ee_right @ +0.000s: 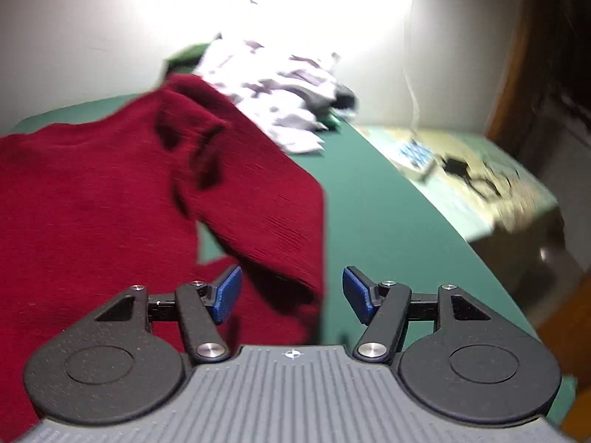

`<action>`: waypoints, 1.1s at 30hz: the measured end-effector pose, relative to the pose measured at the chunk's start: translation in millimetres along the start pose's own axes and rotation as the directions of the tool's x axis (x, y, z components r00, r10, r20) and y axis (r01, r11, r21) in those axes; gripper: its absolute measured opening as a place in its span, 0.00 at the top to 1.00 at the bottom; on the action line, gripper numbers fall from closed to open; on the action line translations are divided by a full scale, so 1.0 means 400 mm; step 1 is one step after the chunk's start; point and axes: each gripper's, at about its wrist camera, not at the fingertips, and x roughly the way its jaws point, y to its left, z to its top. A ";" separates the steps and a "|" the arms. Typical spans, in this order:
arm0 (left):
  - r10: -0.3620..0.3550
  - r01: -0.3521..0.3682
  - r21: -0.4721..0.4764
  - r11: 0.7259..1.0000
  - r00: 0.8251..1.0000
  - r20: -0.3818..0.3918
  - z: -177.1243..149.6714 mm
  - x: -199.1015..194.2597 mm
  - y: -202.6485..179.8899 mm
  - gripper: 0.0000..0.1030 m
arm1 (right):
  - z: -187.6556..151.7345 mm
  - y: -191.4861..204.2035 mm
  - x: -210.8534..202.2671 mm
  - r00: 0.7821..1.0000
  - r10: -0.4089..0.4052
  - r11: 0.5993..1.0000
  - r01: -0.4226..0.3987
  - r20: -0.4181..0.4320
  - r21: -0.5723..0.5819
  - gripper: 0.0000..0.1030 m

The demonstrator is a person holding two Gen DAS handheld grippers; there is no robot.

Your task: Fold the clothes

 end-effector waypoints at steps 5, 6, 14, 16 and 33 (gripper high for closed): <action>-0.137 0.133 -0.063 0.989 0.988 -0.076 -0.024 0.051 -0.111 0.28 | 0.005 -0.020 0.037 0.993 0.112 0.989 -0.109 -0.032 0.097 0.42; -0.150 0.143 -0.079 0.987 0.984 -0.095 -0.028 0.063 -0.129 0.28 | 0.007 -0.015 0.045 0.993 0.107 0.991 -0.103 -0.042 0.084 0.47; -0.156 0.135 -0.130 0.982 0.974 -0.166 -0.056 0.098 -0.232 0.27 | 0.087 -0.118 0.076 0.998 0.052 0.998 -0.053 0.018 0.029 0.95; -0.151 0.125 -0.145 0.982 0.972 -0.181 -0.067 0.095 -0.239 0.25 | 0.128 -0.167 0.080 0.997 -0.011 1.000 0.009 0.072 0.015 0.95; -0.067 0.037 -0.174 0.984 0.983 -0.169 -0.070 0.034 -0.243 0.18 | 0.177 -0.248 0.132 0.997 0.001 0.978 0.016 0.082 -0.207 0.50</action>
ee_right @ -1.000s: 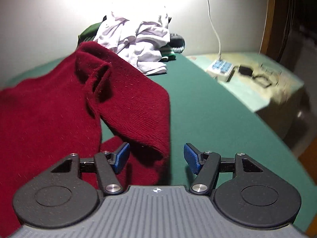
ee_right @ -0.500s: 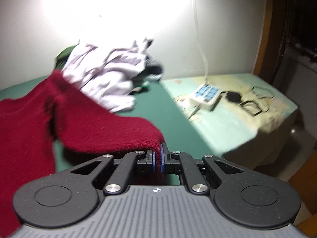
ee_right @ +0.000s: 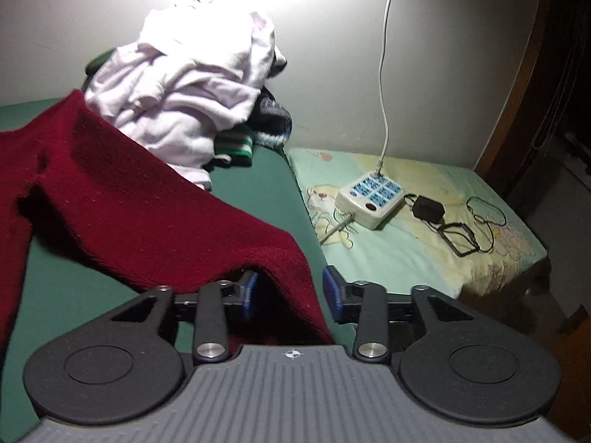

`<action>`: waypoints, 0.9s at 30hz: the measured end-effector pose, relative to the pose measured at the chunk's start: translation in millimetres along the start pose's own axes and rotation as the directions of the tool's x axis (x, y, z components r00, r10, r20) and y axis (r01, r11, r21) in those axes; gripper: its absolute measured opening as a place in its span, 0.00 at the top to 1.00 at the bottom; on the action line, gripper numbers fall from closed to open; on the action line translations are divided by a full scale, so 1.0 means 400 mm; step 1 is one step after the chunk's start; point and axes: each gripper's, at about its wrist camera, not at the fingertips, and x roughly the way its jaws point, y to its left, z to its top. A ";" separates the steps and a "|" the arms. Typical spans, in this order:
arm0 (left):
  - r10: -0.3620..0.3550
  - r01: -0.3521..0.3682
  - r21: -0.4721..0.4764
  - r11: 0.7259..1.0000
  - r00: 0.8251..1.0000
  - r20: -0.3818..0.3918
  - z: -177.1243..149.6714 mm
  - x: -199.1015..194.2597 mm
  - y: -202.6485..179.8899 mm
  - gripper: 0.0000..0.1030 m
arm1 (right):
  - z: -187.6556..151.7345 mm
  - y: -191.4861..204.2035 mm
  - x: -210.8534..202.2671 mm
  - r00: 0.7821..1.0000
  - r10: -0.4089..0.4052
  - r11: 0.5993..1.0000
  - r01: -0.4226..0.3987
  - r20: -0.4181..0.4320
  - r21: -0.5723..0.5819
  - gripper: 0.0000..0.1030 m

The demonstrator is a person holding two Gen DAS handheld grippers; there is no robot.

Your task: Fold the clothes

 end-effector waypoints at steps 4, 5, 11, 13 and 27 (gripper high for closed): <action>0.020 -0.020 -0.045 0.999 1.000 -0.001 -0.027 -0.044 0.043 0.16 | -0.041 0.029 -0.129 0.955 0.294 0.956 -0.294 -0.026 -0.002 0.51; 0.024 -0.024 -0.059 0.998 1.000 -0.004 -0.035 -0.054 0.056 0.16 | -0.059 0.050 -0.148 0.930 0.364 0.931 -0.364 -0.057 0.008 0.52; 0.058 -0.063 -0.102 0.993 0.997 -0.058 -0.093 -0.085 0.152 0.16 | -0.148 0.183 -0.224 0.801 0.575 0.818 -0.568 -0.166 0.091 0.53; 0.048 -0.056 -0.108 0.993 0.996 -0.075 -0.105 -0.092 0.178 0.16 | -0.164 0.205 -0.238 0.795 0.575 0.818 -0.565 -0.191 0.112 0.53; -0.159 0.152 -0.099 0.983 0.985 -0.071 -0.157 -0.093 0.229 0.27 | -0.232 0.285 -0.309 0.848 0.490 0.869 -0.457 -0.202 0.189 0.61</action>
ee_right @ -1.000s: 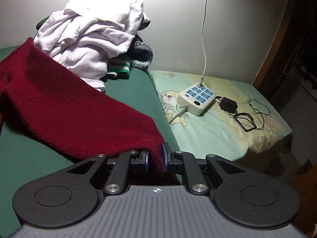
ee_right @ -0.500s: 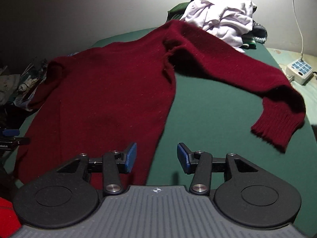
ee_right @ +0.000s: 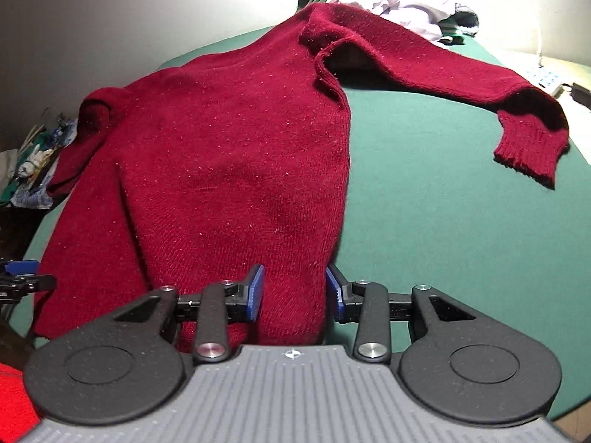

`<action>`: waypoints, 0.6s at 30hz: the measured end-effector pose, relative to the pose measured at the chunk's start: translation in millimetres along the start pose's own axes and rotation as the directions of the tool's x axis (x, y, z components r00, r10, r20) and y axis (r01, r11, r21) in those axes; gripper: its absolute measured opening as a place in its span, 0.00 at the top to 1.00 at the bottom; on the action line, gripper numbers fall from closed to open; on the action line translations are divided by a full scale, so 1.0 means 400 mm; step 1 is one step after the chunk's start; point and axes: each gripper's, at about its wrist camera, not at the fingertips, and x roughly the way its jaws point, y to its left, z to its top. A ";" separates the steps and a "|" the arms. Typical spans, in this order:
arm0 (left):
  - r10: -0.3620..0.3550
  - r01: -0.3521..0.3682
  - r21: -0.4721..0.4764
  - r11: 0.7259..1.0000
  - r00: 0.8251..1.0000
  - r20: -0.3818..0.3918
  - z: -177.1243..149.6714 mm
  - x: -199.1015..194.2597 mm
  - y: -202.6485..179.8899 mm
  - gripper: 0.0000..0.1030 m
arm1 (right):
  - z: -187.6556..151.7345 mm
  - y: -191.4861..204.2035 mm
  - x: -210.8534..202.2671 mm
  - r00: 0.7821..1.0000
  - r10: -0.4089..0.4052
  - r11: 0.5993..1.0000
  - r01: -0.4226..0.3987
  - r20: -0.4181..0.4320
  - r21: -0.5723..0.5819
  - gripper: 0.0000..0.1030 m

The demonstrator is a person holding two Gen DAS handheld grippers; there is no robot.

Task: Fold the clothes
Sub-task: 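Pinch the sweater hem with the left gripper while the right gripper pinches the hem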

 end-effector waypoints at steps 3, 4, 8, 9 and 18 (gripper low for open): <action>-0.035 0.036 -0.026 0.999 0.999 0.027 0.002 -0.002 0.002 0.37 | -0.011 0.010 0.000 0.999 -0.033 0.999 0.033 0.027 0.018 0.61; -0.046 0.047 -0.043 0.998 0.998 0.036 0.004 -0.002 0.004 0.41 | -0.014 0.014 0.000 0.999 -0.044 0.999 0.043 0.032 0.020 0.61; -0.065 0.068 -0.058 0.996 0.996 0.054 0.008 0.000 0.013 0.78 | -0.023 0.016 -0.010 0.997 -0.072 0.997 0.070 0.038 0.036 0.62; -0.067 0.071 -0.063 0.996 0.996 0.054 0.008 0.000 0.015 0.85 | -0.026 0.016 -0.013 0.996 -0.076 0.996 0.074 0.039 0.044 0.62; -0.043 0.043 -0.008 0.999 0.998 0.047 0.013 0.002 0.002 0.95 | -0.041 0.039 -0.007 0.994 -0.102 0.995 0.102 0.044 0.010 0.91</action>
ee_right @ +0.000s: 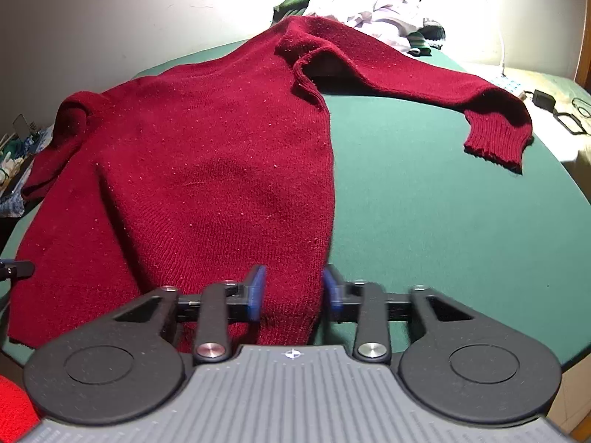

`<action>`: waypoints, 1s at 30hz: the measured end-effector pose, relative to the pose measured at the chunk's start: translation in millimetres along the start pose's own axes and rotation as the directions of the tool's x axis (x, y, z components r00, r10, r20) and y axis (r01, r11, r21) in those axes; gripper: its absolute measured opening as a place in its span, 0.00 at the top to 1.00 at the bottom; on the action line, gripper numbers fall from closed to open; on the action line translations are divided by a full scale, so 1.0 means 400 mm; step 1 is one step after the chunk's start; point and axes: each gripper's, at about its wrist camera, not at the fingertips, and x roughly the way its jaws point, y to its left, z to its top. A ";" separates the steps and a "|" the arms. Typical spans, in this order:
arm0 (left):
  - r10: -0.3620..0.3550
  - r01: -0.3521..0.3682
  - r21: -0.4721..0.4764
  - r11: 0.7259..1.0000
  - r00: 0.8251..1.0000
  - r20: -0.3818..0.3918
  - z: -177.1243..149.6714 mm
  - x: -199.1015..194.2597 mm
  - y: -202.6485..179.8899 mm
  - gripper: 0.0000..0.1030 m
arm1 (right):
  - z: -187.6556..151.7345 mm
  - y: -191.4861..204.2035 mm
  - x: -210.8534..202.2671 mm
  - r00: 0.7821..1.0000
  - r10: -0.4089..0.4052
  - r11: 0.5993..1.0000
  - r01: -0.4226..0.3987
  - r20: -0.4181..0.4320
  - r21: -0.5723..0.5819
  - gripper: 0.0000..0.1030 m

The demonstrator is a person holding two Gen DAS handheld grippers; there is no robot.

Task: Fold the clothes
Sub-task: 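Pinch the sweater hem with the left gripper while the right gripper pinches the hem, then release the sweater hem and open both grippers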

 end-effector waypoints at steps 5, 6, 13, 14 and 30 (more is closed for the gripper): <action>-0.012 0.012 0.015 1.000 1.000 -0.018 0.000 -0.020 0.002 0.95 | 0.011 -0.010 -0.006 1.000 0.008 1.000 -0.008 -0.002 0.024 0.92; -0.017 0.017 0.011 1.000 1.000 -0.020 0.000 -0.027 0.005 0.95 | 0.013 -0.014 -0.009 1.000 0.005 1.000 -0.005 -0.002 0.025 0.92; -0.039 0.040 0.019 0.999 0.998 -0.041 -0.004 -0.083 0.023 0.95 | 0.026 -0.037 -0.037 0.999 -0.022 1.000 0.023 -0.023 0.017 0.93; -0.032 0.034 0.027 0.999 0.998 -0.051 -0.007 -0.081 0.024 0.95 | 0.025 -0.036 -0.036 0.999 -0.017 1.000 0.018 -0.035 0.007 0.93; 0.072 -0.074 0.124 0.990 0.997 0.017 0.072 -0.112 0.046 0.88 | 0.085 0.041 -0.042 0.998 0.022 0.988 -0.012 0.062 -0.155 0.79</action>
